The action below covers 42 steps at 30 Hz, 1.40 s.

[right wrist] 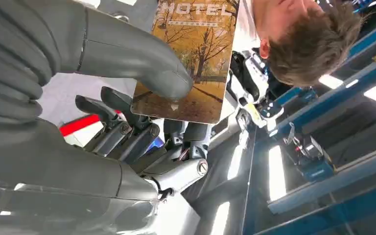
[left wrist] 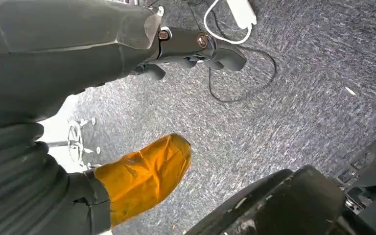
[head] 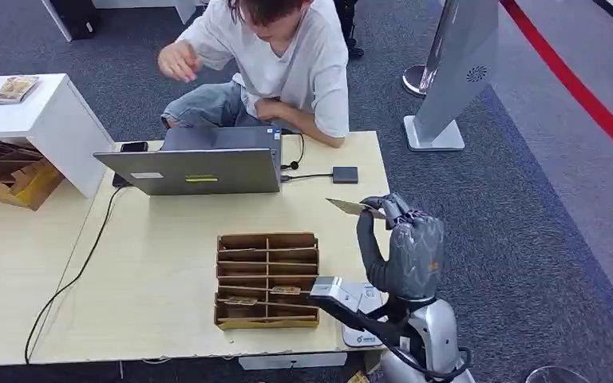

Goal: Pass the card to the sensor for recognition and then transmit it.

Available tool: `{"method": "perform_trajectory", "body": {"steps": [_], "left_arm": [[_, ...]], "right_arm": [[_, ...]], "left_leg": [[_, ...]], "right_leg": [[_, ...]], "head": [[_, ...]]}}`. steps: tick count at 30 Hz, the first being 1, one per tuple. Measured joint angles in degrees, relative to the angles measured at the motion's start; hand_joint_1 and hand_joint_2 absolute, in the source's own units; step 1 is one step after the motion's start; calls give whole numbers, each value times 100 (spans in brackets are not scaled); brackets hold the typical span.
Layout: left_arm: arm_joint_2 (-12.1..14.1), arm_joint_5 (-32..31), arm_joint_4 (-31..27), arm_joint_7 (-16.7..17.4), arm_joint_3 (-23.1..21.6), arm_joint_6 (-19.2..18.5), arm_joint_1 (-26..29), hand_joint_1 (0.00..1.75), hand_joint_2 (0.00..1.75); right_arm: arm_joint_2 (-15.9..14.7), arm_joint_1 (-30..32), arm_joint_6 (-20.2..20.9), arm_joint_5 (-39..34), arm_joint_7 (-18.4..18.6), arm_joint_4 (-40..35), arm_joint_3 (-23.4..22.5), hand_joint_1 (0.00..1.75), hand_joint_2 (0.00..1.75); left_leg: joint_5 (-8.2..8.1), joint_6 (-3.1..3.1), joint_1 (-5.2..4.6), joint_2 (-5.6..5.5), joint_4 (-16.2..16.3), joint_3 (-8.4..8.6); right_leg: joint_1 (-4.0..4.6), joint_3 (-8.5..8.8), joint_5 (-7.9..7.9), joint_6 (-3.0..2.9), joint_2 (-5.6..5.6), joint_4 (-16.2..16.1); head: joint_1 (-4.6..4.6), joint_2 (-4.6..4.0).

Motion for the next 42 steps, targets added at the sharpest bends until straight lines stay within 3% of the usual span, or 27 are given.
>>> {"method": "perform_trajectory", "body": {"steps": [13,19,27,42], "left_arm": [[4,105,0,-177,177,118,81,0,175],[4,122,0,-230,302,129,107,0,175],[4,140,0,-271,433,153,109,0,175],[7,120,0,-275,516,177,111,0,175]], "right_arm": [[0,581,1467,-2306,-289,-645,-31,175,175],[13,959,1838,-3095,-354,-699,-197,175,175],[24,1270,1921,-4056,-446,-503,-411,175,175],[26,1361,2006,-4341,-317,-87,-514,175,175]], "left_leg": [[-1,0,0,-1,-1,-2],[-1,0,0,-1,-1,-3],[-1,0,0,-1,-1,-2],[-1,0,0,0,-1,-2]], "right_leg": [[0,-2,-2,1,-1,-1],[0,-1,-2,1,-1,-1],[0,-1,-2,1,-1,-1],[0,-1,-1,1,-1,-1]], "head": [[0,0],[2,0],[0,0],[0,0]]}}
